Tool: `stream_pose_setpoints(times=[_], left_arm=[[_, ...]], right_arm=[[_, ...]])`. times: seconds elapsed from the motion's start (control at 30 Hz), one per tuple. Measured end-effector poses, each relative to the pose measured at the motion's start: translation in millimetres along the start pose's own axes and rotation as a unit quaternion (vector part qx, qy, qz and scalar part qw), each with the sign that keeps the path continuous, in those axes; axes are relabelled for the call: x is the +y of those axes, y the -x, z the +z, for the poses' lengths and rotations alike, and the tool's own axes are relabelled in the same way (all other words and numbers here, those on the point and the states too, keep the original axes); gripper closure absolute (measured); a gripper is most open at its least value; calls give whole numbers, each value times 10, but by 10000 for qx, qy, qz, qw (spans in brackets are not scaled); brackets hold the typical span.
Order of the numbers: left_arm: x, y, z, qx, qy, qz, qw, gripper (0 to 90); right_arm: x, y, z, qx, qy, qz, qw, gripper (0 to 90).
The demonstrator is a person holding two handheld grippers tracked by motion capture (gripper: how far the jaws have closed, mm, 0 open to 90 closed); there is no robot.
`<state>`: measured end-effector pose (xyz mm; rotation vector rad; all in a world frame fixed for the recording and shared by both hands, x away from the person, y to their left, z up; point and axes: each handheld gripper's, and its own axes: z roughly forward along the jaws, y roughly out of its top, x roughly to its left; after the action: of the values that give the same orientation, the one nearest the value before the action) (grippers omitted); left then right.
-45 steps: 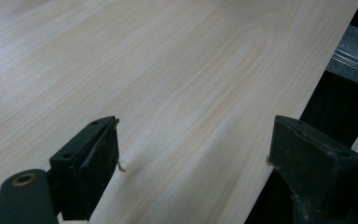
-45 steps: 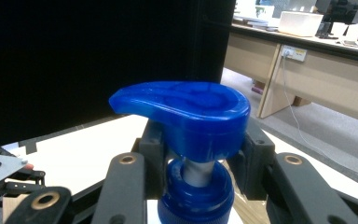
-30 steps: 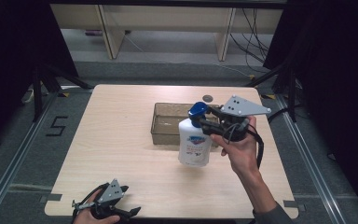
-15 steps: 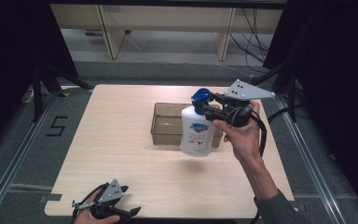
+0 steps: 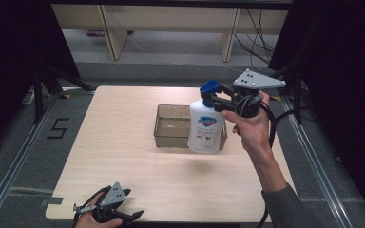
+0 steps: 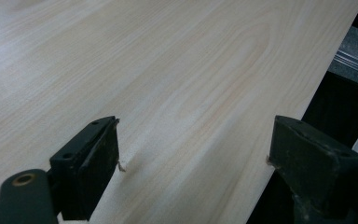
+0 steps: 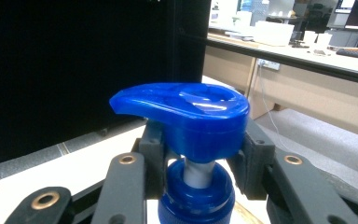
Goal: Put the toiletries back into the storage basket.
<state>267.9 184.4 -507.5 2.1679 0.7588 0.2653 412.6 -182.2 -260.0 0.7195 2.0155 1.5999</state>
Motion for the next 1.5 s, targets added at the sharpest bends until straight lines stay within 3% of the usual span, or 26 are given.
stream_pose_setpoints(times=[0.07,0.27,0.3,0.37,0.43,0.47,0.6,0.73,0.77,0.87,0.93,0.97,1.03,1.07,1.37,1.5], left_arm=[[4,-26,-13,64,-99,158,9998,154],[-1,-15,-10,61,-88,49,9999,154],[4,-28,-13,63,-101,158,9998,154],[5,-27,-13,62,-99,152,9998,154],[2,-22,-11,61,-91,104,9999,154],[0,-19,-11,64,-85,67,9999,154],[1,-29,-15,61,-96,152,9998,154],[-1,-17,-12,55,-89,52,9999,154],[3,-28,-17,57,-94,148,9998,154],[1,-28,-16,59,-95,150,9998,154],[-3,-16,-9,51,-91,40,9999,154],[2,-29,-12,54,-102,161,9998,154],[-3,-17,-10,48,-93,48,9999,154],[-1,-30,-12,62,-81,146,9998,154],[-2,-24,-16,13,-58,77,10000,154],[1,-46,-20,76,-60,184,9998,154]], right_arm=[[13,36,12,-33,-17,4,10000,613],[31,150,41,-125,-26,138,9998,613],[35,171,44,-195,0,93,9998,613],[40,192,48,-216,-18,189,9996,613],[46,244,60,-238,-3,126,9996,613],[46,252,66,-198,-25,245,9995,613],[57,313,92,-257,-14,247,9994,613],[85,365,107,-355,-37,214,9991,613],[87,374,114,-346,-7,272,9990,613],[92,430,112,-414,-35,246,9988,613],[81,459,122,-415,-51,341,9985,613],[75,474,127,-461,-76,366,9982,613],[64,504,145,-494,-73,397,9980,613],[57,519,156,-479,-84,443,9978,613],[0,600,245,-628,-161,525,9965,613],[-39,639,278,-634,-180,529,9964,613]])
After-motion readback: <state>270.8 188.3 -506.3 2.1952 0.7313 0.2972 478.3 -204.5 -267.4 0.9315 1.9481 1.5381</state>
